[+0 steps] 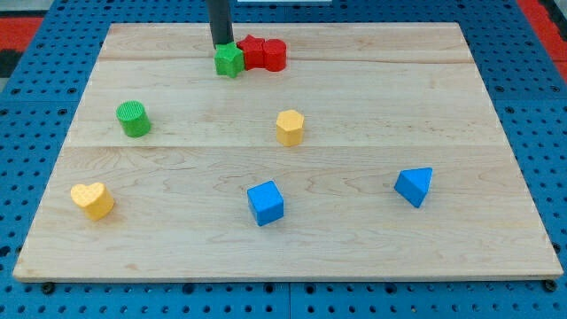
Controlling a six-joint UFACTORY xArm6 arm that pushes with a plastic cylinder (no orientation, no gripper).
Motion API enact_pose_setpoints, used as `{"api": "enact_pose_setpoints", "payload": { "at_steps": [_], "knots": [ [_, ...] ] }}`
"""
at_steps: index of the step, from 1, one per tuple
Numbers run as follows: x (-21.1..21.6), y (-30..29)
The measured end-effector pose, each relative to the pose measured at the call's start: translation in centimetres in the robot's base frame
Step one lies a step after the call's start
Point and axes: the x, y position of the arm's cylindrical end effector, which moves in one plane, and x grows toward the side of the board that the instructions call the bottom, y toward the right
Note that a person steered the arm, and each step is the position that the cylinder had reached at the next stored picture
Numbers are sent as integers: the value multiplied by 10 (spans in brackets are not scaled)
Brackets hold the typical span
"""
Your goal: Move the green circle right a bit
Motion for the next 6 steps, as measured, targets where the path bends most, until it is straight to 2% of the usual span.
{"api": "enact_pose_setpoints", "payload": {
  "at_steps": [2,4,5,6],
  "knots": [
    [36,-47],
    [126,-149],
    [158,-144],
    [159,-105]
  ]
}}
